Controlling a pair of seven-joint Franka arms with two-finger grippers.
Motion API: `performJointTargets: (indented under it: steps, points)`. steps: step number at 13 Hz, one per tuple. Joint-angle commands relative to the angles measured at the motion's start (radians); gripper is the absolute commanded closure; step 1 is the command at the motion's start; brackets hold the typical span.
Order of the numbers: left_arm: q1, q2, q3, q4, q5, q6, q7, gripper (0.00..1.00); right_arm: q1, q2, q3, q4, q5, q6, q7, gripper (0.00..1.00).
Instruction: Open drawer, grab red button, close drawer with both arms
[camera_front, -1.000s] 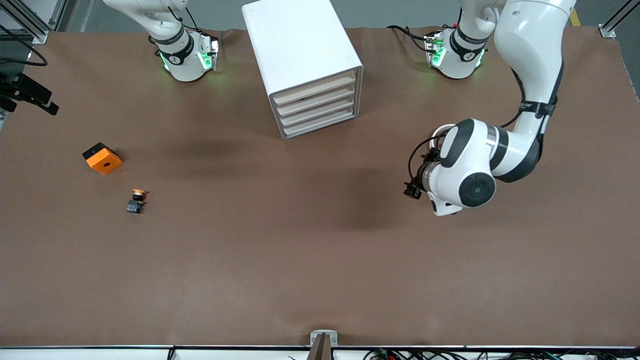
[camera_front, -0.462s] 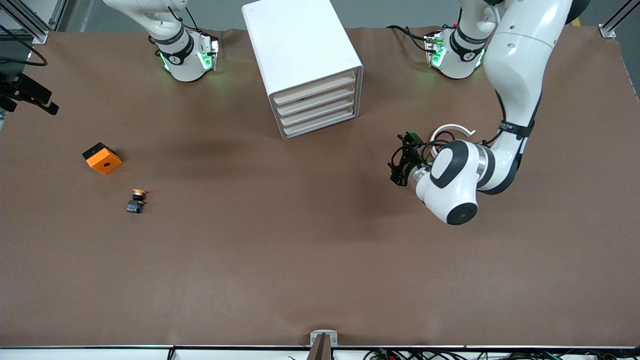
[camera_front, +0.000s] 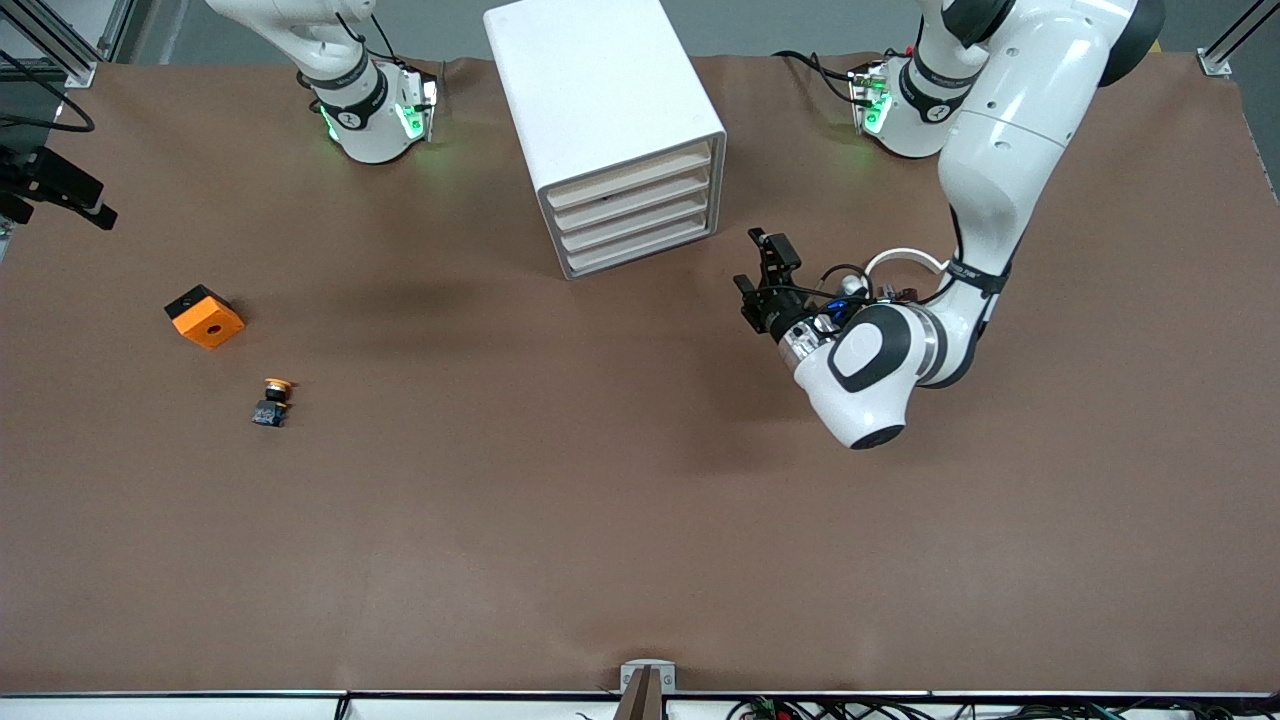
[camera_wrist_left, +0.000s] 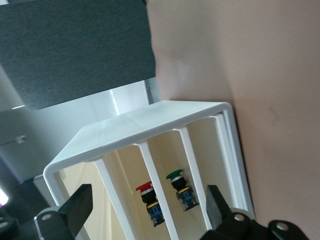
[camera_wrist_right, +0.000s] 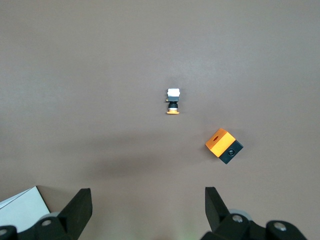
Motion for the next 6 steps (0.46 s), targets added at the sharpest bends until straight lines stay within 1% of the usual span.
performJointTargets:
  steps: [1, 2, 6]
  points:
    - [0.003, 0.051, -0.073, 0.021, -0.022, -0.024, -0.053, 0.0, -0.008, -0.02, 0.004, -0.014, 0.009, 0.0, 0.004, 0.0]
    - [0.0, 0.057, -0.089, 0.012, -0.039, -0.024, -0.072, 0.0, -0.008, -0.02, 0.004, -0.014, 0.009, 0.0, 0.004, 0.0]
    - [-0.078, 0.065, -0.089, -0.004, -0.064, -0.004, -0.11, 0.0, -0.008, -0.02, 0.004, -0.014, 0.009, -0.002, 0.004, 0.0]
